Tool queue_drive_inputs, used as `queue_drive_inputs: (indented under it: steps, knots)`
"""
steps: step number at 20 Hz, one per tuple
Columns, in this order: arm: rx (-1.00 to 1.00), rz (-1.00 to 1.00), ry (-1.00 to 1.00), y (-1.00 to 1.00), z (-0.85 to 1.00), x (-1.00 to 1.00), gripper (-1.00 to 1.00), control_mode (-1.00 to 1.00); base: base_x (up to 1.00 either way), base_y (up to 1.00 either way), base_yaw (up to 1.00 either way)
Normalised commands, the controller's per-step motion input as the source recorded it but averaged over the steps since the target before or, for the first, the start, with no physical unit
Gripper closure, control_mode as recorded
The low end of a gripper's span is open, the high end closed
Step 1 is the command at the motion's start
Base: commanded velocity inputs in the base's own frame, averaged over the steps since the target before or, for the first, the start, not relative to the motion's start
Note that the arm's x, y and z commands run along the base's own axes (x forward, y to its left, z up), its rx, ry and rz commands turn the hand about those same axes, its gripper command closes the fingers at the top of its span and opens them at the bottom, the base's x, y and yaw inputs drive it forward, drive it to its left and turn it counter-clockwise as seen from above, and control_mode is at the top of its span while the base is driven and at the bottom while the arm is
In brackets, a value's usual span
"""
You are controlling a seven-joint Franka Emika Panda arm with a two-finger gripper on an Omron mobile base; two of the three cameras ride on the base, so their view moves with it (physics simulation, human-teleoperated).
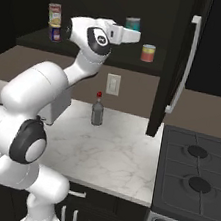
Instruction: Stack two cans on top of the other two cans in the cabinet.
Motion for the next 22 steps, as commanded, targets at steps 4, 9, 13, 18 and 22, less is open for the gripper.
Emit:
queue_drive_inputs:
  steps: [4, 9, 13, 18, 22]
  knots:
    - [-0.04, 0.0, 0.14, -0.28, 0.0, 0.0, 1.0, -1.0, 0.0, 0.0, 0.0]
    - [0.0, 0.0, 0.14, -0.2, 0.0, 0.0, 1.0, -1.0, 0.0, 0.0, 0.0]
    - [0.0, 0.0, 0.06, -0.19, 0.01, 0.0, 1.0, -1.0, 0.0, 0.0, 0.0]
    - [0.0, 0.0, 0.0, -0.2, 0.0, 0.0, 1.0, -1.0, 0.0, 0.0, 0.0]
    - [0.0, 0.0, 0.0, -0.13, -0.01, 0.0, 1.0, -1.0, 0.0, 0.0, 0.0]
